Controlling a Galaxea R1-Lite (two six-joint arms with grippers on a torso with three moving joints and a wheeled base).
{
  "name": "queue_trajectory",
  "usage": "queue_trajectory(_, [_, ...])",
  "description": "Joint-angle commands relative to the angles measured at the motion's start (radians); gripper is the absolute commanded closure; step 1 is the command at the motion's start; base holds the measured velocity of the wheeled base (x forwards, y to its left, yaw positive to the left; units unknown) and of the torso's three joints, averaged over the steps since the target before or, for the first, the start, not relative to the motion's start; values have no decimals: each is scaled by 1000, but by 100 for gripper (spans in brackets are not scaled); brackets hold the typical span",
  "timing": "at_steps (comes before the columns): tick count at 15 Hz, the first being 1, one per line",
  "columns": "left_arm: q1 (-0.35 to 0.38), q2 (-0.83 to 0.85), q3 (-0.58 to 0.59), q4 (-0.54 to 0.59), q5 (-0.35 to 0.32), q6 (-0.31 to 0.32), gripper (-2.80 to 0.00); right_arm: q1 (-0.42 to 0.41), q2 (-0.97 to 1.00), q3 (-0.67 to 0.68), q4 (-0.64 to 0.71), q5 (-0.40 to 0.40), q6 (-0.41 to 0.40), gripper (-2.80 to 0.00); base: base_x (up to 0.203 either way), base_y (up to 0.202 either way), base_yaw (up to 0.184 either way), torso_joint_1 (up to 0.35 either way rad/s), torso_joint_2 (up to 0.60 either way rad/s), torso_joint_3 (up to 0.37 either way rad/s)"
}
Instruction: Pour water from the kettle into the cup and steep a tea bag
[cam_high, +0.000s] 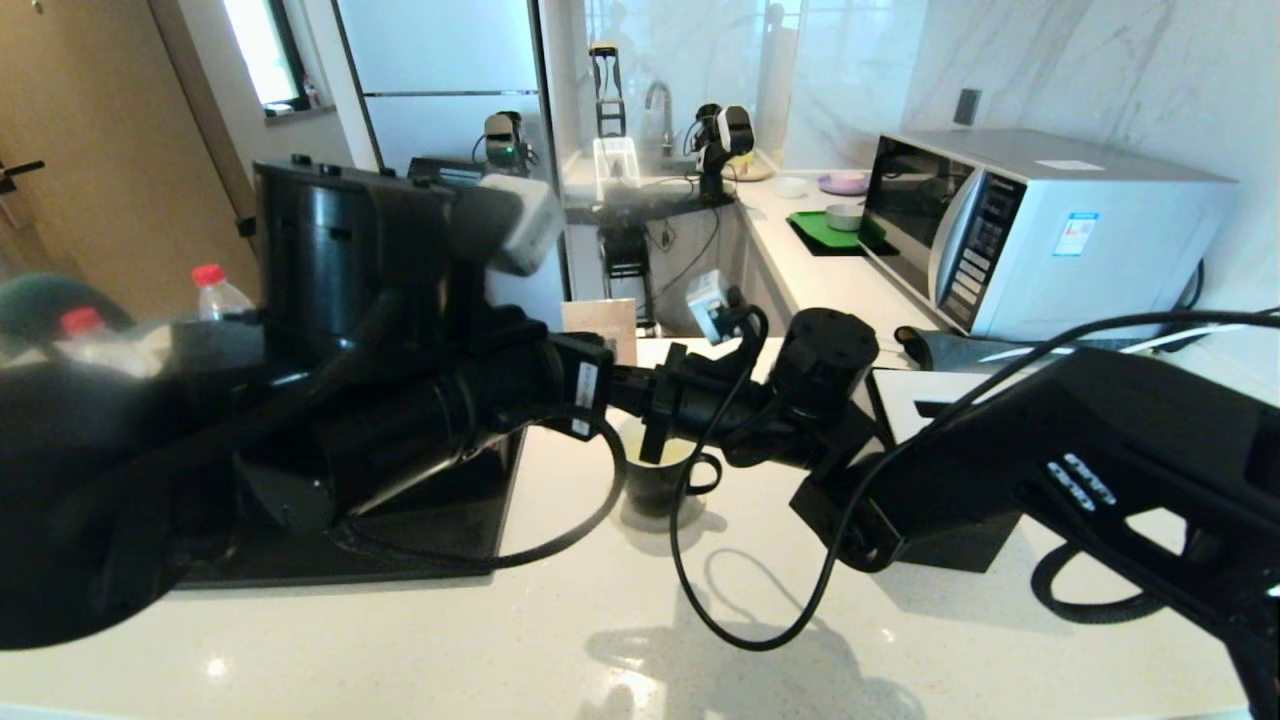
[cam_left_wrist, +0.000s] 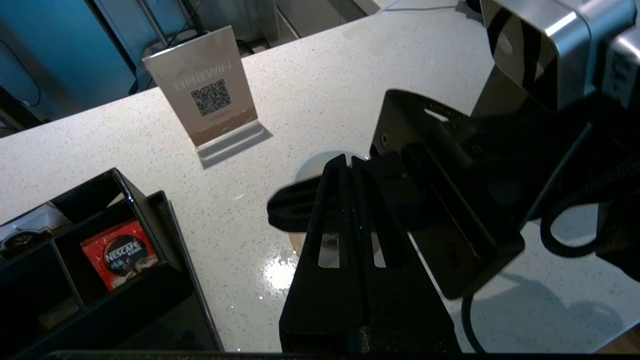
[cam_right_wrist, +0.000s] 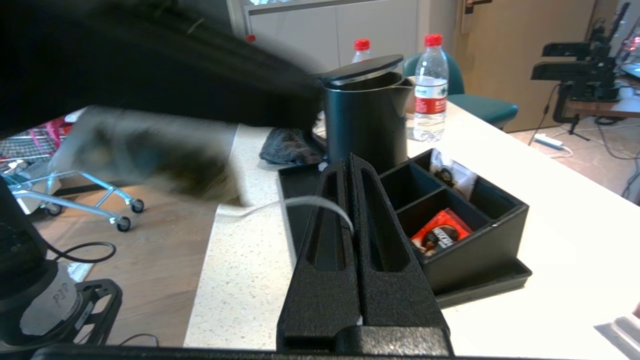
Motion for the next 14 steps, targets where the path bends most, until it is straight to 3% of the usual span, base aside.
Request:
queue_trajectory(1, [-14, -3, 24, -3, 15, -2, 0, -5, -1, -2, -9, 5, 2, 0, 0, 0, 0, 0, 0, 0])
queue_trajectory(14, [38, 41, 64, -26, 13, -14, 0, -7, -6, 0, -15, -20, 2, 0, 0, 0, 0, 0, 0, 0])
